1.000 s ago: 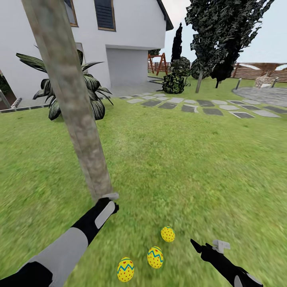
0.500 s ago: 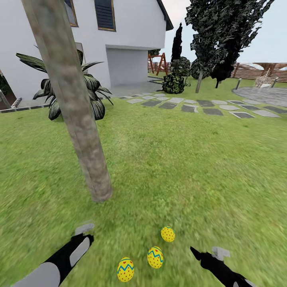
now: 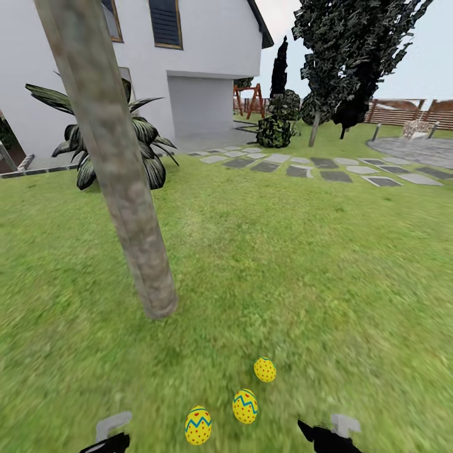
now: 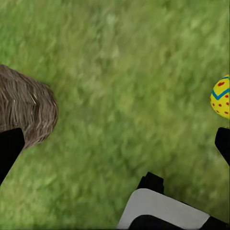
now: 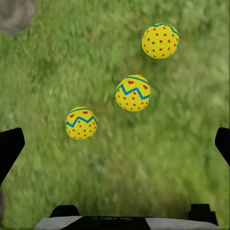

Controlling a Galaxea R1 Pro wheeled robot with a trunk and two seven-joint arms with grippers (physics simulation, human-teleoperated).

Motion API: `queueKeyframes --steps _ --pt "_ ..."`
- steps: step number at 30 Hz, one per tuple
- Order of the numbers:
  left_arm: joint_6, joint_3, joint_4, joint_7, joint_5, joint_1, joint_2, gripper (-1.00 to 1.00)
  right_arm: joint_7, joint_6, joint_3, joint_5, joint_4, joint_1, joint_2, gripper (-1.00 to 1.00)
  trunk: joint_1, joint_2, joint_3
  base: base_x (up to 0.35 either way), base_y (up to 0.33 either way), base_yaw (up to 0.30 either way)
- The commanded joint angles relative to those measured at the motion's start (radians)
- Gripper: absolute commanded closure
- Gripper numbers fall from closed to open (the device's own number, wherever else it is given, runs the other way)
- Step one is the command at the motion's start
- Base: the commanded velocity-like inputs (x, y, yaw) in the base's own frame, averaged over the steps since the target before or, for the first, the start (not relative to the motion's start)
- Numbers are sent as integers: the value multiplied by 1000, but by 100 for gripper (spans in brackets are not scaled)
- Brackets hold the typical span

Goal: Take the three Easter eggs out of the wicker basket on the lawn in the garden, then place them on the lawn next to a single tree (choose any tree) so that all three eggs are next to the same tree and none are left in the basket.

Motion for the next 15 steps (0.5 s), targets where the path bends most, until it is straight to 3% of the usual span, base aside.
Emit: queueKeyframes --steps 1,6,15 --pt "-17 -9 19 -14 8 3 1 -100 5 -9 -6 5 29 -1 1 -100 1 -2 -2 0 0 0" --pt "-62 -9 46 -42 5 41 -4 -100 -31 -38 -5 10 159 -1 0 -100 1 -2 -2 0 0 0" --pt "-123 -9 54 -49 3 128 -7 -100 -102 -48 -4 12 284 -1 1 -100 1 -2 -2 0 0 0"
